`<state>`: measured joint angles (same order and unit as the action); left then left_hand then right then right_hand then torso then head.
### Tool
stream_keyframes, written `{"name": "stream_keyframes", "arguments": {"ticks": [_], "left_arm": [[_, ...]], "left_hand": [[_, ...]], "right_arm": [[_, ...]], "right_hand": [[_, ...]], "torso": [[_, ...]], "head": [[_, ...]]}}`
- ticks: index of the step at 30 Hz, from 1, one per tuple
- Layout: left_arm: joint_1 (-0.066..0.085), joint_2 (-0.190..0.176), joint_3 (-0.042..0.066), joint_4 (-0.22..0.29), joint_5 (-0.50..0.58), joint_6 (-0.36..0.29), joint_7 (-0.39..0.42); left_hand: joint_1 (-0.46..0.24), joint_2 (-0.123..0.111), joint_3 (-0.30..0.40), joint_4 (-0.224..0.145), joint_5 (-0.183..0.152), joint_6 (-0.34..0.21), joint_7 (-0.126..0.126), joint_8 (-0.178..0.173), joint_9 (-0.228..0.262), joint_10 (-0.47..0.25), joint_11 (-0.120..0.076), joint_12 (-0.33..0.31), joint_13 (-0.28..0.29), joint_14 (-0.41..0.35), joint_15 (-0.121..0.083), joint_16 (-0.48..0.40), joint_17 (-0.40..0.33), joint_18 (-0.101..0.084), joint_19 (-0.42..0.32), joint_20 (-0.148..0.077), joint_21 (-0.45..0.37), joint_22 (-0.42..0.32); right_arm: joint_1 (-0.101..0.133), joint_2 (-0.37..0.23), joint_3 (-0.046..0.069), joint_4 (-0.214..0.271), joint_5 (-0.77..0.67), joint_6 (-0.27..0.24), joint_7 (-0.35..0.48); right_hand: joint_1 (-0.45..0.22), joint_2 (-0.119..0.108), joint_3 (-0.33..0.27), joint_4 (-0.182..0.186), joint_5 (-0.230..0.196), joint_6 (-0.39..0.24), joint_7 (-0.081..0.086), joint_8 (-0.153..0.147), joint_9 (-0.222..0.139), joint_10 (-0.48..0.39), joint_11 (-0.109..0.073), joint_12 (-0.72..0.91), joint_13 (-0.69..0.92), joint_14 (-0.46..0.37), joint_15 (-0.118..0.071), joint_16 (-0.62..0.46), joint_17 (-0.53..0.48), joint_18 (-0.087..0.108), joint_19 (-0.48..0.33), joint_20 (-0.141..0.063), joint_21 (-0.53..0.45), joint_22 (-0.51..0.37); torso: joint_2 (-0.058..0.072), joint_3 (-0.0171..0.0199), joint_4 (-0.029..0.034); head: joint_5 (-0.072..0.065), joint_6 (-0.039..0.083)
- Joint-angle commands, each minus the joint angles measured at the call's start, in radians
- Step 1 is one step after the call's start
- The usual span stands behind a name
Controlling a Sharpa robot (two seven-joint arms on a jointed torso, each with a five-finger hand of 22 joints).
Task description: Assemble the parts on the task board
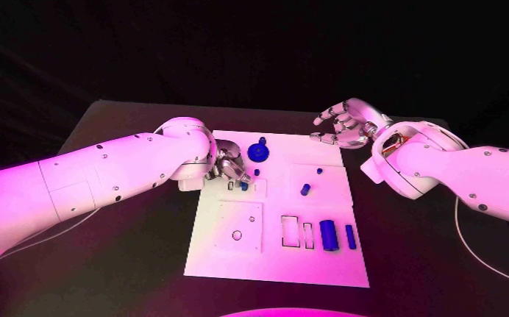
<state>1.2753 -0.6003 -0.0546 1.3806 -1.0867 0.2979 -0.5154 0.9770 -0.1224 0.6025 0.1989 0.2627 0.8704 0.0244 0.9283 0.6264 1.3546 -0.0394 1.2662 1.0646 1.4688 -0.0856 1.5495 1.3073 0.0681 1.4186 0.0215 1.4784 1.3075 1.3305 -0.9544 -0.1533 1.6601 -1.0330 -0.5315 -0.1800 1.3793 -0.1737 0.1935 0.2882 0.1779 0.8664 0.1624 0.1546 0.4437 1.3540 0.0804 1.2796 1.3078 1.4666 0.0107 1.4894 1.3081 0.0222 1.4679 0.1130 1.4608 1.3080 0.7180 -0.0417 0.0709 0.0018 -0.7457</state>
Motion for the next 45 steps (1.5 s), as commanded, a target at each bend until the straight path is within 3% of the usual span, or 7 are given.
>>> {"name": "stream_keyframes", "arguments": {"ticks": [1, 10, 21, 36, 41, 45], "left_arm": [[-0.014, 0.005, -0.010, 0.002, -0.008, 0.037, -0.009], [-0.014, 0.002, -0.010, 0.004, -0.011, 0.045, -0.008], [-0.014, -0.003, -0.009, 0.009, -0.014, 0.031, -0.007], [-0.014, -0.031, 0.001, 0.035, -0.001, -0.023, -0.003], [-0.014, -0.048, 0.019, 0.058, 0.052, -0.085, 0.000], [-0.013, -0.065, 0.046, 0.078, 0.083, -0.119, 0.002]], "left_hand": [[0.002, -0.012, -0.010, 0.002, -0.005, -0.003, -0.001, -0.004, 0.001, -0.001, -0.003, -0.002, 0.000, 0.092, -0.008, 0.005, 0.229, -0.018, 0.009, -0.001, 0.003, 0.031], [-0.002, -0.025, -0.049, 0.021, -0.008, 0.003, -0.001, -0.006, 0.002, 0.001, -0.003, -0.001, 0.004, 0.094, -0.008, 0.008, 0.235, -0.019, 0.010, -0.001, 0.003, 0.033], [-0.007, -0.038, -0.135, 0.079, -0.021, 0.009, -0.001, -0.014, 0.004, 0.003, -0.003, -0.002, 0.008, 0.094, -0.008, 0.008, 0.235, -0.019, 0.010, -0.002, 0.003, 0.035], [-0.023, -0.042, -0.187, 0.093, -0.048, 0.007, 0.000, -0.019, 0.006, -0.002, -0.003, -0.008, 0.002, 0.092, -0.007, 0.005, 0.229, -0.018, 0.008, -0.001, 0.001, 0.032], [-0.020, -0.045, -0.204, 0.092, -0.055, -0.010, 0.004, -0.027, 0.006, -0.022, 0.001, -0.029, -0.027, 0.084, -0.005, -0.009, 0.201, -0.011, -0.012, 0.000, -0.013, 0.001], [-0.004, -0.044, -0.220, 0.091, -0.050, -0.035, 0.014, -0.039, 0.007, -0.049, 0.010, -0.052, -0.057, 0.079, 0.001, -0.018, 0.184, -0.006, -0.031, 0.006, -0.027, -0.028]], "right_arm": [[-0.001, 0.000, 0.000, 0.001, -0.004, 0.013, 0.013], [-0.001, 0.000, 0.000, 0.001, -0.004, 0.012, 0.014], [-0.001, 0.001, 0.000, -0.001, -0.004, 0.010, 0.014], [-0.001, 0.000, 0.000, -0.002, -0.004, 0.005, 0.016], [-0.001, 0.003, 0.000, -0.006, -0.004, 0.004, 0.017], [-0.001, 0.004, 0.000, -0.009, -0.004, 0.003, 0.018]], "right_hand": [[0.000, 0.002, 0.001, -0.002, 0.007, 0.007, -0.001, 0.006, 0.001, 0.002, -0.004, -0.004, 0.006, 0.066, -0.008, -0.004, 0.114, 0.006, 0.036, -0.003, -0.005, 0.206], [-0.001, 0.002, 0.001, -0.002, 0.007, 0.007, -0.001, 0.006, 0.001, 0.002, -0.004, -0.004, 0.006, 0.066, -0.008, -0.004, 0.113, 0.006, 0.036, -0.003, -0.005, 0.206], [-0.001, 0.002, 0.001, -0.002, 0.007, 0.007, -0.001, 0.006, 0.001, 0.002, -0.004, -0.004, 0.006, 0.066, -0.008, -0.004, 0.113, 0.006, 0.036, -0.003, -0.005, 0.206], [-0.001, 0.002, 0.001, -0.002, 0.008, 0.006, -0.001, 0.007, 0.001, 0.001, -0.004, -0.006, 0.004, 0.065, -0.008, -0.006, 0.109, 0.007, 0.034, -0.003, -0.009, 0.204], [-0.001, 0.002, 0.001, -0.002, 0.008, 0.006, -0.001, 0.007, 0.001, 0.001, -0.004, -0.006, 0.004, 0.065, -0.008, -0.006, 0.109, 0.007, 0.034, -0.003, -0.009, 0.204], [-0.002, 0.001, 0.001, -0.002, 0.007, 0.006, -0.001, 0.006, 0.001, 0.000, -0.004, -0.006, 0.004, 0.065, -0.008, -0.007, 0.108, 0.008, 0.032, -0.003, -0.011, 0.203]], "torso": [[0.000, -0.0005, 0.0008], [0.001, -0.0008, 0.0008], [0.000, -0.0003, 0.0008], [0.000, 0.0003, 0.0005], [-0.001, -0.0005, 0.0018], [-0.001, 0.0000, 0.0006]], "head": [[0.000, 0.000], [0.000, 0.000], [0.001, -0.002], [-0.001, 0.002], [-0.006, 0.007], [-0.005, 0.009]]}}
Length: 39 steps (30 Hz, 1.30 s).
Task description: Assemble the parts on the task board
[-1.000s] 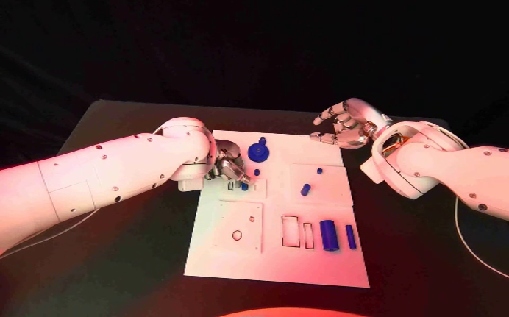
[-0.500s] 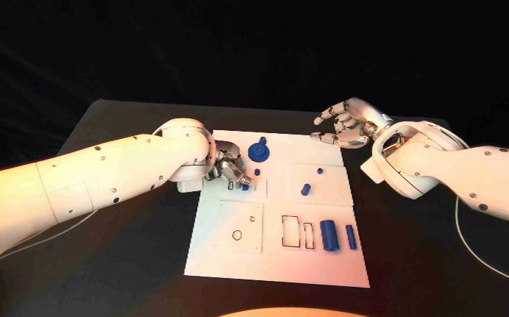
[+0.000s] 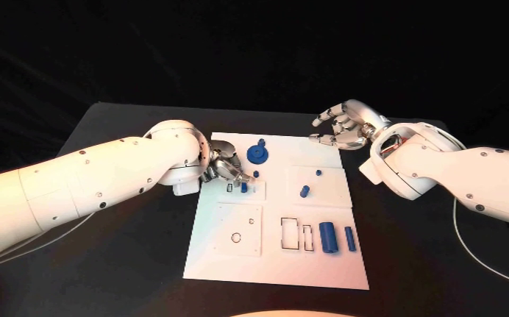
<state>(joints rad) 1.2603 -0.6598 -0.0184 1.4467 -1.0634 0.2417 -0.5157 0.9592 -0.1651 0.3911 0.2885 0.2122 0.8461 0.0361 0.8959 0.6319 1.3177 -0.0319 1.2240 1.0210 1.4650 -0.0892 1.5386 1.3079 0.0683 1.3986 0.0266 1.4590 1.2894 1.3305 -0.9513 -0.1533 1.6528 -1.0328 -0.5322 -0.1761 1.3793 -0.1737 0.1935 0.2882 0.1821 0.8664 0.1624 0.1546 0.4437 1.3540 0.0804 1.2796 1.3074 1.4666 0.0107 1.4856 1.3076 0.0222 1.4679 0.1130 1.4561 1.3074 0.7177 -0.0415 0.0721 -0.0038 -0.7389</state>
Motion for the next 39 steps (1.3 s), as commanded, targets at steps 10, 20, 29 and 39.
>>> {"name": "stream_keyframes", "arguments": {"ticks": [10, 20, 29, 39], "left_arm": [[0.044, -0.024, 0.052, -0.040, 0.062, -0.068, 0.003], [0.065, 0.010, 0.056, -0.140, 0.038, -0.051, 0.010], [0.074, 0.071, 0.053, -0.243, 0.012, -0.026, 0.014], [0.073, 0.127, 0.037, -0.320, 0.007, -0.016, 0.024]], "left_hand": [[0.074, 0.002, -0.040, 0.001, 0.009, -0.077, 0.033, -0.045, -0.006, -0.079, 0.029, -0.056, -0.081, 0.075, 0.028, -0.022, 0.158, 0.005, -0.047, 0.022, -0.038, -0.065], [0.117, 0.011, -0.067, 0.003, 0.010, -0.127, 0.067, -0.118, -0.046, -0.123, 0.059, -0.076, -0.123, 0.070, 0.053, -0.028, 0.146, 0.011, -0.063, 0.045, -0.053, -0.089], [0.116, 0.010, -0.070, 0.004, 0.009, -0.127, 0.067, -0.119, -0.047, -0.121, 0.060, -0.072, -0.118, 0.072, 0.054, -0.026, 0.150, 0.010, -0.061, 0.046, -0.052, -0.085], [0.115, 0.012, -0.071, 0.005, 0.009, -0.126, 0.068, -0.120, -0.048, -0.121, 0.060, -0.072, -0.119, 0.072, 0.054, -0.025, 0.153, 0.010, -0.061, 0.047, -0.051, -0.084]], "right_arm": [[-0.001, 0.000, 0.000, -0.004, -0.004, 0.001, 0.012], [-0.001, 0.000, 0.000, -0.006, -0.004, 0.000, 0.010], [0.000, 0.008, 0.000, -0.008, -0.004, -0.001, 0.010], [0.000, 0.011, 0.000, -0.010, -0.004, -0.010, 0.014]], "right_hand": [[-0.002, 0.001, 0.000, -0.002, 0.003, 0.005, 0.000, 0.006, 0.001, 0.000, -0.004, -0.007, 0.004, 0.065, -0.008, -0.004, 0.108, 0.008, 0.031, -0.003, -0.008, 0.203], [-0.003, 0.001, 0.000, -0.002, 0.003, 0.004, 0.000, 0.006, 0.001, 0.000, -0.004, -0.007, 0.004, 0.065, -0.008, -0.003, 0.109, 0.008, 0.033, -0.003, -0.005, 0.204], [-0.003, 0.001, 0.000, -0.002, 0.003, 0.004, 0.000, 0.006, 0.001, 0.000, -0.004, -0.007, 0.004, 0.065, -0.008, -0.003, 0.109, 0.008, 0.033, -0.003, -0.005, 0.204], [-0.003, 0.001, 0.000, -0.002, 0.004, 0.003, 0.000, 0.006, 0.000, -0.003, -0.004, -0.010, 0.001, 0.064, -0.008, -0.006, 0.104, 0.009, 0.030, -0.003, -0.012, 0.201]], "torso": [[0.001, 0.0002, -0.0020], [0.002, -0.0025, 0.0024], [0.001, -0.0019, -0.0014], [0.004, -0.0026, -0.0044]], "head": [[0.006, 0.005], [0.007, 0.009], [0.018, 0.010], [0.016, 0.013]]}}
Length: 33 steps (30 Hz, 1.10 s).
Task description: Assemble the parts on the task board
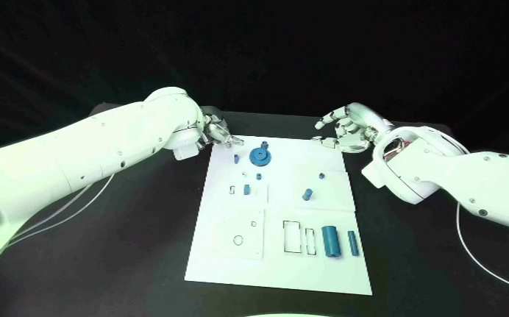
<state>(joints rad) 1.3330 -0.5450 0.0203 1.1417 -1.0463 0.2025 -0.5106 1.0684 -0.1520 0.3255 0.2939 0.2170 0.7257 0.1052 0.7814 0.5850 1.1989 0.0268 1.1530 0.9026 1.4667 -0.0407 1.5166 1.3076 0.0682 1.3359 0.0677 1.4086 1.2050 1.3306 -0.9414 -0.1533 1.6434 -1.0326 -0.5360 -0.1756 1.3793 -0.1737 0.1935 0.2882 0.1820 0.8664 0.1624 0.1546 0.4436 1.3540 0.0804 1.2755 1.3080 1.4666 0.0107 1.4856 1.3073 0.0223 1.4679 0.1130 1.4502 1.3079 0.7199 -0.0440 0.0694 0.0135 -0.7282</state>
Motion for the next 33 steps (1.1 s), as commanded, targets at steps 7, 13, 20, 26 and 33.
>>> {"name": "stream_keyframes", "arguments": {"ticks": [7, 13, 20, 26, 33], "left_arm": [[-0.001, 0.038, -0.010, -0.047, -0.010, 0.034, 0.029], [-0.004, 0.045, -0.014, -0.060, -0.011, 0.042, 0.034], [-0.006, 0.046, -0.016, -0.061, -0.011, 0.061, 0.034], [-0.006, 0.047, -0.019, -0.066, -0.009, 0.074, 0.033], [-0.009, 0.049, -0.025, -0.070, -0.005, 0.078, 0.038]], "left_hand": [[0.006, 0.000, -0.006, -0.001, 0.004, -0.005, -0.001, -0.006, -0.002, -0.003, 0.002, -0.001, 0.000, 0.071, 0.006, -0.002, 0.155, 0.010, 0.003, 0.006, 0.000, 0.002], [0.006, 0.004, -0.006, -0.001, 0.004, -0.004, -0.001, -0.008, -0.003, -0.004, 0.002, -0.001, -0.002, 0.071, 0.007, -0.001, 0.155, 0.011, 0.001, 0.007, -0.002, -0.001], [0.007, 0.006, -0.006, -0.001, 0.004, -0.003, -0.001, -0.008, -0.004, -0.005, 0.002, -0.002, -0.004, 0.071, 0.007, -0.002, 0.154, 0.011, 0.001, 0.007, -0.002, -0.001], [0.009, 0.008, -0.006, -0.002, 0.004, -0.003, 0.000, -0.009, -0.005, -0.006, 0.003, -0.002, -0.004, 0.071, 0.008, -0.002, 0.155, 0.011, 0.001, 0.008, -0.002, -0.001], [0.017, 0.012, -0.006, -0.004, 0.004, -0.001, 0.000, -0.012, -0.007, -0.008, 0.003, -0.002, -0.005, 0.071, 0.008, -0.001, 0.156, 0.011, 0.001, 0.009, -0.002, 0.000]], "right_arm": [[0.000, 0.004, 0.000, -0.004, 0.007, -0.022, 0.033], [0.000, 0.005, 0.000, -0.006, 0.029, -0.036, 0.053], [0.000, 0.004, 0.000, -0.009, 0.058, -0.038, 0.071], [0.000, 0.006, 0.000, -0.016, 0.117, -0.042, 0.101], [0.000, 0.007, 0.000, -0.021, 0.145, -0.043, 0.109]], "right_hand": [[-0.002, 0.000, 0.005, -0.002, 0.006, -0.004, -0.001, 0.009, 0.000, -0.088, -0.005, -0.125, -0.102, 0.012, -0.011, -0.122, -0.051, 0.052, -0.078, -0.004, -0.204, 0.104], [0.005, -0.007, 0.034, -0.001, 0.011, -0.031, 0.000, 0.028, 0.008, -0.293, -0.006, -0.533, -0.480, -0.106, -0.013, -0.542, -0.449, 0.132, -0.267, -0.008, -0.715, -0.183], [-0.010, -0.013, 0.077, -0.001, 0.016, -0.042, 0.015, 0.049, 0.011, -0.312, 0.012, -0.744, -0.700, -0.215, 0.012, -0.895, -0.632, 0.159, -0.368, 0.012, -1.066, -0.420], [-0.013, -0.027, 0.107, -0.006, 0.030, -0.073, 0.057, 0.052, -0.003, -0.346, 0.068, -0.965, -0.967, -0.371, 0.082, -1.200, -0.771, 0.155, -0.469, 0.081, -1.291, -0.628], [-0.003, -0.021, 0.114, -0.012, 0.039, -0.091, 0.070, 0.063, -0.023, -0.350, 0.083, -1.008, -1.087, -0.385, 0.100, -1.284, -0.831, 0.160, -0.458, 0.104, -1.368, -0.740]], "torso": [[0.000, 0.0017, -0.0006], [0.000, 0.0022, 0.0000], [-0.002, 0.0021, 0.0011], [-0.002, 0.0017, 0.0008], [-0.001, 0.0015, 0.0008]], "head": [[-0.002, 0.001], [-0.007, 0.000], [-0.009, 0.000], [-0.009, -0.001], [-0.010, 0.001]]}}
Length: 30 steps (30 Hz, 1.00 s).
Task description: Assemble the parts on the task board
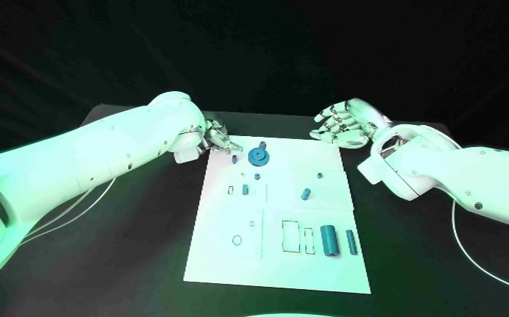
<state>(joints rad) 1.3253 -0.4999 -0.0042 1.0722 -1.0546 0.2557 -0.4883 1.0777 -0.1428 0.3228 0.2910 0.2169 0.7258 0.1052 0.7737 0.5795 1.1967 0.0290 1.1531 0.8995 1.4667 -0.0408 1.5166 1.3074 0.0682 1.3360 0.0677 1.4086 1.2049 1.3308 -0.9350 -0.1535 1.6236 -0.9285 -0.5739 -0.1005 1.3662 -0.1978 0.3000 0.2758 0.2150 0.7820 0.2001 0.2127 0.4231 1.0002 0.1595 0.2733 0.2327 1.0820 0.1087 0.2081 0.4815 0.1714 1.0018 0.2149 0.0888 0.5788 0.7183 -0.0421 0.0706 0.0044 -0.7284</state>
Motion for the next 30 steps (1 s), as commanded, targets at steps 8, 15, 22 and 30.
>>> {"name": "stream_keyframes", "arguments": {"ticks": [8, 15, 22, 30], "left_arm": [[-0.003, 0.009, -0.009, -0.003, 0.009, 0.034, 0.019], [-0.005, 0.013, -0.012, -0.006, 0.012, 0.040, 0.021], [-0.006, 0.015, -0.014, -0.008, 0.015, 0.046, 0.020], [-0.006, 0.013, -0.014, -0.008, 0.022, 0.051, 0.019]], "left_hand": [[0.013, 0.005, -0.003, -0.002, 0.004, -0.001, 0.001, -0.006, -0.003, -0.006, 0.001, 0.000, 0.000, 0.071, 0.009, -0.001, 0.156, 0.011, 0.001, 0.010, -0.002, 0.000], [0.019, 0.009, -0.003, -0.001, 0.004, 0.003, 0.001, -0.006, -0.004, -0.005, 0.001, 0.002, 0.002, 0.071, 0.009, 0.000, 0.157, 0.010, 0.003, 0.010, -0.001, 0.002], [0.030, 0.022, -0.001, -0.001, 0.004, 0.012, 0.000, -0.007, -0.007, 0.000, 0.001, 0.010, 0.009, 0.072, 0.009, 0.001, 0.159, 0.010, 0.005, 0.011, 0.001, 0.006], [0.073, 0.049, 0.009, -0.006, 0.004, 0.031, -0.007, -0.005, -0.011, 0.005, -0.005, 0.017, 0.012, 0.073, 0.004, 0.003, 0.163, 0.010, 0.007, 0.009, 0.002, 0.010]], "right_arm": [[-0.001, 0.001, 0.000, -0.002, 0.053, -0.001, 0.029], [-0.001, 0.000, 0.000, -0.003, 0.055, 0.000, 0.025], [-0.001, 0.001, -0.001, -0.003, 0.055, 0.000, 0.024], [-0.001, 0.001, -0.001, -0.002, 0.055, 0.001, 0.023]], "right_hand": [[0.012, 0.006, 0.010, 0.000, 0.007, -0.011, 0.037, 0.009, -0.009, 0.005, 0.008, -0.009, -0.039, 0.004, 0.004, -0.021, -0.017, 0.010, 0.016, 0.004, -0.018, -0.036], [0.013, 0.007, 0.011, 0.000, 0.007, -0.012, 0.038, 0.009, -0.010, 0.005, 0.009, -0.009, -0.043, 0.004, 0.005, -0.023, -0.019, 0.010, 0.017, 0.004, -0.019, -0.040], [0.013, 0.008, 0.011, -0.001, 0.007, -0.013, 0.038, 0.010, -0.011, 0.004, 0.009, -0.010, -0.046, 0.004, 0.005, -0.024, -0.020, 0.010, 0.017, 0.004, -0.020, -0.043], [0.013, 0.008, 0.011, -0.001, 0.007, -0.013, 0.039, 0.010, -0.011, 0.004, 0.010, -0.010, -0.049, 0.004, 0.006, -0.026, -0.022, 0.010, 0.018, 0.005, -0.021, -0.046]], "torso": [[0.001, -0.0001, -0.0006], [0.001, -0.0001, -0.0002], [0.001, -0.0001, 0.0005], [0.001, -0.0002, 0.0002]], "head": [[-0.003, 0.001], [-0.004, -0.002], [-0.003, -0.003], [-0.003, -0.002]]}}
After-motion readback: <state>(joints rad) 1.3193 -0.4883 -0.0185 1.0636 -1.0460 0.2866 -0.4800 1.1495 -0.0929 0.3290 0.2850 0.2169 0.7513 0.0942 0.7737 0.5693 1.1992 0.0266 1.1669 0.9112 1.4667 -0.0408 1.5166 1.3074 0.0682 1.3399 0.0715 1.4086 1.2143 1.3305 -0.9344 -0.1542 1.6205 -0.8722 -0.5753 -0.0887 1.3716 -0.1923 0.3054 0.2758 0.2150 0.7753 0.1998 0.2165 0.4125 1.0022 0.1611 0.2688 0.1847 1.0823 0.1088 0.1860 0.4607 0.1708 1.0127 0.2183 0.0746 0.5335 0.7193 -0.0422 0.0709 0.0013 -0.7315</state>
